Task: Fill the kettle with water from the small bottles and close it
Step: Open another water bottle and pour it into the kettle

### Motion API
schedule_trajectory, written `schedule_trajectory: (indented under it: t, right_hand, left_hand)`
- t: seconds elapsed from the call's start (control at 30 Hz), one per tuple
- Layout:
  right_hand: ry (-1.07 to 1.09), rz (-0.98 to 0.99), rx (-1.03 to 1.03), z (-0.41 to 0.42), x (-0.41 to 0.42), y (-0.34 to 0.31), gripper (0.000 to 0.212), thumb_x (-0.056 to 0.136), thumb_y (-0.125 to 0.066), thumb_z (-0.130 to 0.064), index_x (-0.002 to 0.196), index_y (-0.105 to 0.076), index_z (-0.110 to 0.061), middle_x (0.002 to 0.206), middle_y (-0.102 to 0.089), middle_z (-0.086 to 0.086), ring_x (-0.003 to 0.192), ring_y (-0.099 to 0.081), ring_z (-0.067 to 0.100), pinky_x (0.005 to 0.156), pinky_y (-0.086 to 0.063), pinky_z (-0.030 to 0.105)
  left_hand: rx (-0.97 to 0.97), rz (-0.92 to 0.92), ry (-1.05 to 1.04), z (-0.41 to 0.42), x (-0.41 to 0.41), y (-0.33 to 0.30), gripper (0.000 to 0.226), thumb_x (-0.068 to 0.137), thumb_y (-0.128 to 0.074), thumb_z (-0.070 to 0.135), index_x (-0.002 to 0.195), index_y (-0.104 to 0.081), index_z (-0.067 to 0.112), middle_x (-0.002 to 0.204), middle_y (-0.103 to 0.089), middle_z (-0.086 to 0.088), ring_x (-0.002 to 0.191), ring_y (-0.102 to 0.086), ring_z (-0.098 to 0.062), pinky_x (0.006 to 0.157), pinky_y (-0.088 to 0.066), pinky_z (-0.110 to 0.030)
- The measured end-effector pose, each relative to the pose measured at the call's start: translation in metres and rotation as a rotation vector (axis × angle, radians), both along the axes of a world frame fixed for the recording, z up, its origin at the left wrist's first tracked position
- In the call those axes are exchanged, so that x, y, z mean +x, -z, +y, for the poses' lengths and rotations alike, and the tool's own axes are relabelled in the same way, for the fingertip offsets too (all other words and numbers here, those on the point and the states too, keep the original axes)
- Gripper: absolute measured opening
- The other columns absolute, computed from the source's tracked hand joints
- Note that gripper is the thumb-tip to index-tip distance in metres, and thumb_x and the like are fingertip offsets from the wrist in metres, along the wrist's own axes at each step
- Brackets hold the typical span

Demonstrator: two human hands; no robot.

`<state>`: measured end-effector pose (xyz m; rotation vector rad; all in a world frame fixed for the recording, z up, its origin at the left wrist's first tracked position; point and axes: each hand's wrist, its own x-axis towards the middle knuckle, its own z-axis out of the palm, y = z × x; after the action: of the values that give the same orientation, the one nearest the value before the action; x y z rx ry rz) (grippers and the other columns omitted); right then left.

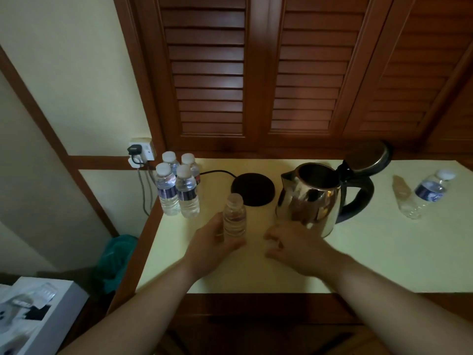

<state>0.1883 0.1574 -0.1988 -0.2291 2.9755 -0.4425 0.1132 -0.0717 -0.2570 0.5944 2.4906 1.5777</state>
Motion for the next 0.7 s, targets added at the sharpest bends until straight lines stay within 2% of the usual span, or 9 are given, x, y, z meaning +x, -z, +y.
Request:
schedule_trajectory:
  t: [0.17,0.2,0.27,0.37,0.47,0.5,0.57,0.63,0.7]
  right_hand:
    - [0.036,0.119,-0.030,0.005,0.019,0.028,0.048,0.101,-0.059,-0.050,0.140,-0.059,-0.022,0.129,-0.054,-0.005,0.121,-0.052,0.013,0.093,-0.037,0.020]
    - [0.065,0.146,-0.047,0.011,0.025,0.031,0.047,0.100,-0.058,-0.053,0.138,-0.061,-0.024,0.128,-0.055,-0.008,0.118,-0.052,0.010,0.092,-0.036,0.018]
    - [0.134,0.218,-0.071,0.027,0.041,0.039,0.039,0.098,-0.056,-0.059,0.114,-0.068,-0.027,0.110,-0.057,-0.013,0.101,-0.053,0.004,0.083,-0.043,0.020]
    - [0.293,0.348,-0.076,0.063,0.062,0.055,0.035,0.089,-0.060,-0.059,0.080,-0.060,-0.025,0.082,-0.050,-0.013,0.079,-0.048,0.007,0.066,-0.040,0.024]
    - [0.443,0.365,0.031,0.098,0.071,0.057,0.042,0.087,-0.061,-0.068,0.084,-0.053,-0.026,0.080,-0.047,-0.013,0.082,-0.047,0.014,0.071,-0.042,0.029]
    - [0.489,0.343,0.050,0.108,0.071,0.057,0.048,0.086,-0.060,-0.072,0.092,-0.057,-0.025,0.087,-0.050,-0.012,0.089,-0.049,0.017,0.077,-0.045,0.032]
    - [0.560,0.237,0.050,0.121,0.068,0.058,0.071,0.085,-0.058,-0.079,0.123,-0.064,-0.019,0.116,-0.060,-0.002,0.115,-0.051,0.024,0.098,-0.047,0.038]
    - [0.594,0.117,0.034,0.125,0.063,0.059,0.096,0.085,-0.049,-0.086,0.152,-0.049,-0.017,0.153,-0.048,0.007,0.144,-0.036,0.027,0.118,-0.034,0.042]
    - [0.603,0.072,0.040,0.122,0.058,0.059,0.104,0.085,-0.037,-0.091,0.162,-0.035,-0.021,0.169,-0.029,0.008,0.157,-0.019,0.027,0.127,-0.020,0.044]
  left_hand:
    - [0.007,0.016,-0.024,0.002,0.002,-0.002,0.072,0.073,-0.086,0.047,0.135,-0.049,0.044,0.113,-0.074,0.016,0.104,-0.071,-0.005,0.094,-0.059,-0.043]
    - [0.005,0.037,-0.031,0.003,0.002,-0.003,0.078,0.074,-0.087,0.044,0.139,-0.044,0.043,0.113,-0.073,0.017,0.104,-0.071,-0.004,0.092,-0.060,-0.040]
    - [-0.014,0.100,-0.052,0.007,0.003,-0.004,0.077,0.078,-0.087,0.038,0.141,-0.042,0.043,0.111,-0.072,0.020,0.101,-0.070,0.001,0.088,-0.060,-0.035]
    - [-0.007,0.138,-0.096,0.015,0.003,-0.006,0.071,0.080,-0.086,0.037,0.137,-0.044,0.041,0.110,-0.070,0.019,0.097,-0.070,0.000,0.086,-0.061,-0.039]
    - [0.000,0.150,-0.100,0.025,-0.004,-0.015,0.070,0.080,-0.085,0.033,0.137,-0.045,0.037,0.110,-0.070,0.015,0.096,-0.069,-0.004,0.084,-0.060,-0.041]
    - [-0.002,0.163,-0.094,0.028,-0.006,-0.020,0.069,0.081,-0.085,0.032,0.137,-0.045,0.036,0.110,-0.069,0.015,0.095,-0.069,-0.004,0.082,-0.059,-0.037]
    - [-0.015,0.190,-0.074,0.036,-0.012,-0.035,0.067,0.082,-0.085,0.030,0.137,-0.046,0.035,0.110,-0.068,0.016,0.094,-0.067,-0.001,0.077,-0.054,-0.026]
    - [-0.071,0.226,-0.061,0.045,-0.022,-0.053,0.067,0.082,-0.084,0.028,0.137,-0.047,0.033,0.104,-0.064,0.019,0.091,-0.063,0.000,0.073,-0.047,-0.020]
    - [-0.137,0.278,-0.036,0.053,-0.032,-0.072,0.069,0.082,-0.084,0.027,0.140,-0.048,0.031,0.103,-0.061,0.017,0.090,-0.062,-0.006,0.076,-0.047,-0.025]
